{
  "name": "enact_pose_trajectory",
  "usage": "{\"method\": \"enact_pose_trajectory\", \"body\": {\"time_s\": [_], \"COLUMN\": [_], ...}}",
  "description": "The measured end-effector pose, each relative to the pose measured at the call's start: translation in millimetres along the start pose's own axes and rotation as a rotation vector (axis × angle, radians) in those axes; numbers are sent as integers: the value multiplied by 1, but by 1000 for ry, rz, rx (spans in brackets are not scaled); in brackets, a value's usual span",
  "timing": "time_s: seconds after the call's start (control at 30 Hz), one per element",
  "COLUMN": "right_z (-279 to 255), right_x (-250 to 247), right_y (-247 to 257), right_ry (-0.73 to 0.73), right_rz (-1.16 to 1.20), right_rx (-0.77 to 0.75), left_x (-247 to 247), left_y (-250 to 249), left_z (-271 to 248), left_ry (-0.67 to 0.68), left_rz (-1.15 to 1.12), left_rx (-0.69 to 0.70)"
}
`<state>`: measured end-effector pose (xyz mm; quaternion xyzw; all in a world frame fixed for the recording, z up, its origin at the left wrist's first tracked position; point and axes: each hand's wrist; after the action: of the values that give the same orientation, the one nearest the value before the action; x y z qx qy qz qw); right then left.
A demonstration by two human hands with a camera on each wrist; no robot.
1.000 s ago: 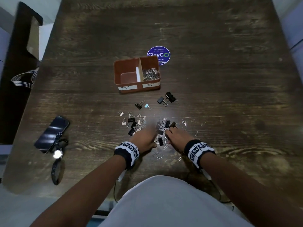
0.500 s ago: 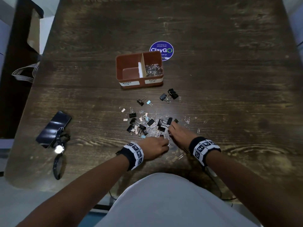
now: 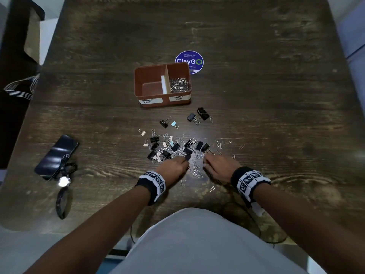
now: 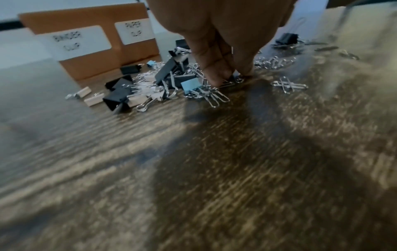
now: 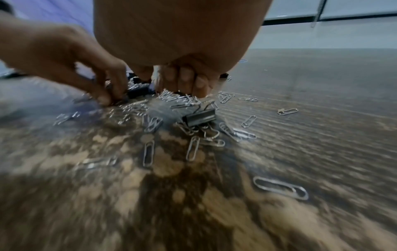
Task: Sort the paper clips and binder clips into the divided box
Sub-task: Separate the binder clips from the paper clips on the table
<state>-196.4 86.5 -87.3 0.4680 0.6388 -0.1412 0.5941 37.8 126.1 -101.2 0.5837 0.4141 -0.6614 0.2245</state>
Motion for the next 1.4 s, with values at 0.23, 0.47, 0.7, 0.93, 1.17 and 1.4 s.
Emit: {"method": "enact_pose_trajectory", "body": {"time_s": [0.23,0.47,0.7,0.93,1.17,1.4], "right_z": [-20,15,17,19,41,152], "right_x": [27,22,30,29,-31,-147], "right_y": [-4,23,32,34,32,24], "right_ry": [-47,46,5,62,-49,-383], "right_rz": [-162,-171,-125,-134,253,442], "right_rx": [-15,-66,-70,-74,124,271], "left_x": [9,13,5,-3,-13,-17], "left_y": [2,4,6,-7,3,10], "left_z": [-18,-29,-38,-25,-7,-9], "left_ry": [-30,-31,-5,8,157,205], "left_rz": [-6,75,85,-4,-21,-51], "left_rx": [-69,-41,-108,-217,-239,-270]}}
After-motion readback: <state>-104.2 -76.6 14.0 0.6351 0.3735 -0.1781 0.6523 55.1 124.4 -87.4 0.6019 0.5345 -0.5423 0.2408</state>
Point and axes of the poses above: each hand's wrist, its own z-axis towards the middle knuckle, its own x-axis out of the palm, y = z × x, and after that the axes turned 10 degrees about -y, right-handed
